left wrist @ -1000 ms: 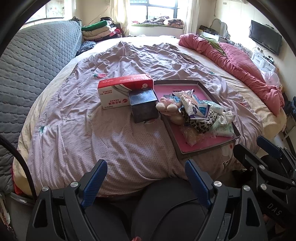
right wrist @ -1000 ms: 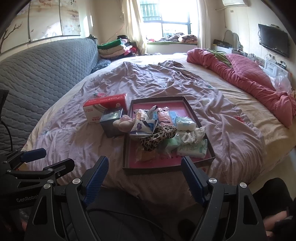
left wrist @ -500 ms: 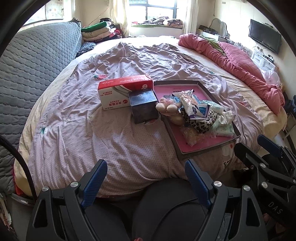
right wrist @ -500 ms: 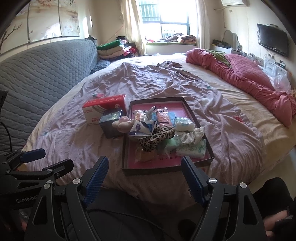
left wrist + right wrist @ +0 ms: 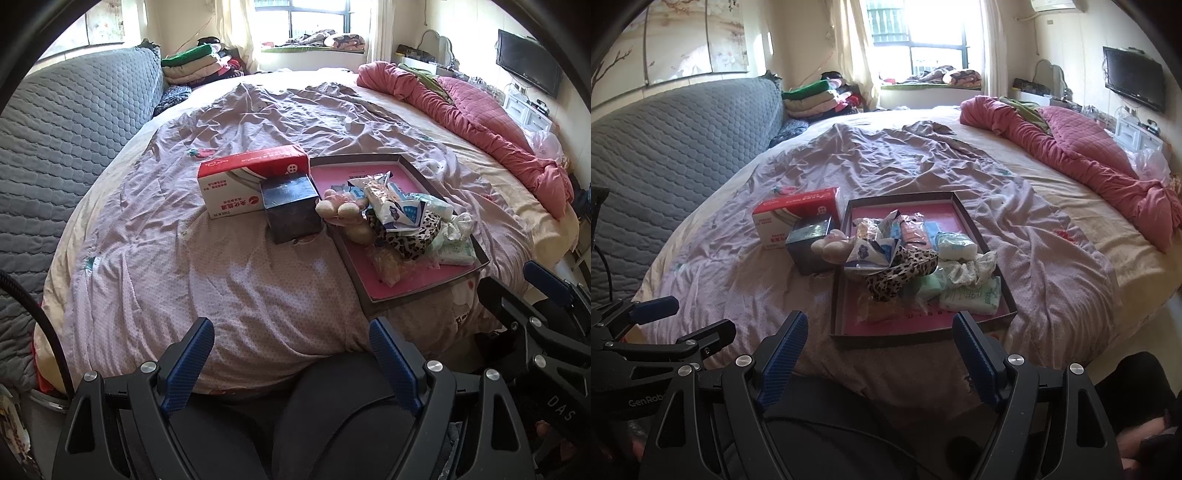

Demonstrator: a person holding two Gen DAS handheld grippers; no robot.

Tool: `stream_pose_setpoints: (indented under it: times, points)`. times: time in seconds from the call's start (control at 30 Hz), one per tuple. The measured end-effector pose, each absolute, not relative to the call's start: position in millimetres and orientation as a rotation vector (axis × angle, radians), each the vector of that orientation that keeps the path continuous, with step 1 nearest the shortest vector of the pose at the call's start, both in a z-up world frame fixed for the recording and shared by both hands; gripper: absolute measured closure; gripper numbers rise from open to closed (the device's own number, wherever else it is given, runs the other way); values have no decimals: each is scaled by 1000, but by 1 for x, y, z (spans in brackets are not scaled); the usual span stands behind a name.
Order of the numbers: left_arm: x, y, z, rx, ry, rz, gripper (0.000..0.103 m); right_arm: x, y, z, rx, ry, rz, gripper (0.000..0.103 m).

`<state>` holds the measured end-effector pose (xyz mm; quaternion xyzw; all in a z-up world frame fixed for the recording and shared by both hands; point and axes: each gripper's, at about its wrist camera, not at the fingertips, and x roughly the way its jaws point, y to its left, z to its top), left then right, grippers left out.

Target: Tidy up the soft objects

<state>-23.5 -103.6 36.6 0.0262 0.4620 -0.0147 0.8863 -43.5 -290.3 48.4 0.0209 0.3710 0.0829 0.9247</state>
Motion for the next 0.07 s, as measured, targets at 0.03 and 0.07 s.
stream_pose_setpoints:
  times: [0.03,0.07]
  points:
    - [-23,-104,36,52,957,-28,18,-43,-291,48,44,763,170,21]
    - [-23,-103,37,50,956,-29,18,-42,-291,48,45,764,167,21]
